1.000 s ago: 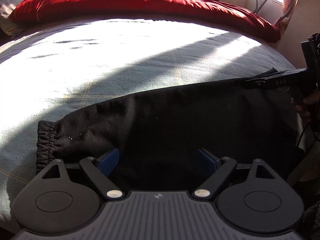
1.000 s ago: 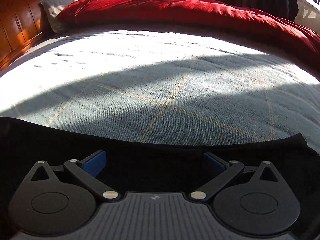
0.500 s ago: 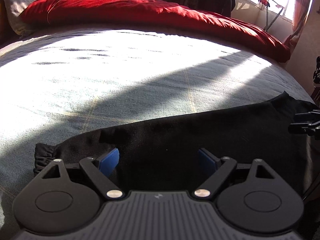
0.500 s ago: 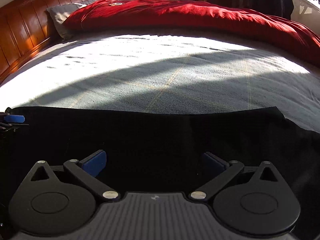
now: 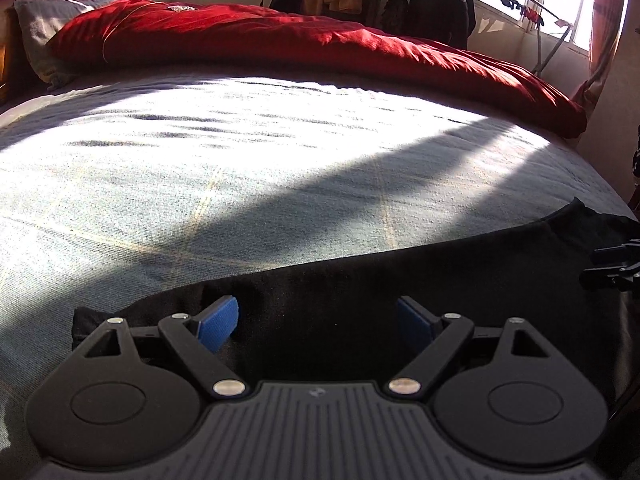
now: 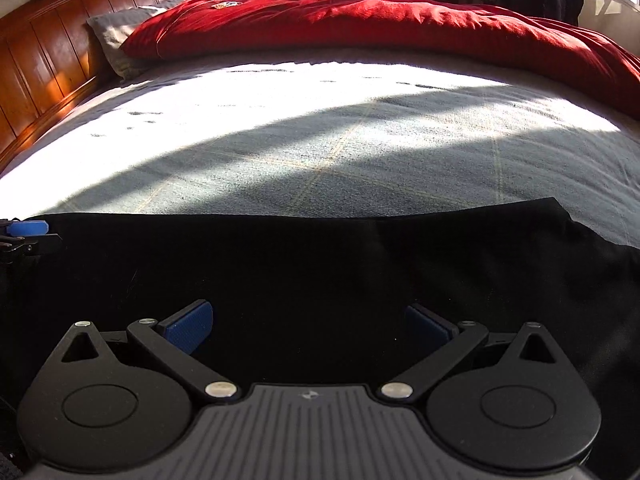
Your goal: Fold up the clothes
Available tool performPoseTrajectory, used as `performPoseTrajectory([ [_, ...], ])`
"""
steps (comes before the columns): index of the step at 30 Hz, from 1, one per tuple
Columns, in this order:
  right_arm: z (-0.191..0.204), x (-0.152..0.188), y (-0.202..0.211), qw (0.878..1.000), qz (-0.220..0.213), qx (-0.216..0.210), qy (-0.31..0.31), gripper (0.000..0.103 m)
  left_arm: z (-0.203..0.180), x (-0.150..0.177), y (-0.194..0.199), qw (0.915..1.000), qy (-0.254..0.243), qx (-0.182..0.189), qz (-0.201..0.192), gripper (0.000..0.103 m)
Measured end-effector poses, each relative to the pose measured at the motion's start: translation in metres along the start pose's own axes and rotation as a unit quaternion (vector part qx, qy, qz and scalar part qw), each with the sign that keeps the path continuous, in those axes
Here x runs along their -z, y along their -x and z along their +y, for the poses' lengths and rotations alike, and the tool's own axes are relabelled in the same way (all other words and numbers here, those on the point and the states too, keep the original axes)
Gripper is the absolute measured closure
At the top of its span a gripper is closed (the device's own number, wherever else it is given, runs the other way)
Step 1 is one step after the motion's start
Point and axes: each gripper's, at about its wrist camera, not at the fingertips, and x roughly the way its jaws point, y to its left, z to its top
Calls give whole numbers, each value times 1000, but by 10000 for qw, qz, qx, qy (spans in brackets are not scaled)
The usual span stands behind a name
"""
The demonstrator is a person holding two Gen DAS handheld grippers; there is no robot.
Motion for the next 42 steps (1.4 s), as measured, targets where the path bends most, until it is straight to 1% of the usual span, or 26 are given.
performPoseTrajectory([
  [5,-1,2,0,10000,8,-11,-37,0,0,4,-4,9999,-83,-71,41,17],
  [7,-1,1,-1,10000,-3,-27,-22,0,3,5,-2,9997,-123,-195,61,17],
  [10,-1,-1,-7,10000,30,-47,15,0,11,9,5,9990,-16,-417,128,17],
  [12,0,-2,-10,10000,34,-60,58,0,14,8,11,9989,162,-418,100,17],
  [15,5,-6,-12,9998,-4,-147,158,0,12,5,16,9997,231,-121,-15,17],
  [17,9,-9,-13,9994,-4,-197,282,0,8,7,14,9997,232,-47,67,17],
  [20,12,-12,-18,9988,24,-256,423,0,9,18,18,9988,369,-185,257,17],
  [24,9,-12,-29,9985,150,-397,351,0,14,32,32,9967,628,-352,387,17],
  [27,10,-11,-33,9981,135,-430,409,0,7,32,44,9981,469,-188,365,17],
  [28,10,-11,-33,9981,128,-445,416,0,5,33,46,9982,411,-129,418,17],
  [31,10,-11,-32,9980,99,-495,385,0,2,44,40,9946,332,-214,958,17],
  [33,9,-10,-31,9979,89,-504,397,0,-1,52,42,9924,170,-343,1166,17],
  [35,9,-8,-31,9978,82,-503,419,0,-3,50,48,9926,90,-346,1163,17],
  [37,9,-8,-30,9979,64,-508,404,0,-8,48,55,9946,45,-195,1020,17],
  [38,8,-8,-29,9979,51,-522,376,0,-10,49,56,9946,28,-87,1037,17],
  [39,8,-8,-27,9979,39,-532,368,0,-12,51,55,9939,13,31,1105,17],
  [40,8,-8,-26,9978,25,-535,378,0,-14,55,53,9927,-30,41,1207,17],
  [42,7,-7,-23,9978,1,-529,398,0,-19,63,51,9895,-207,-153,1420,17],
])
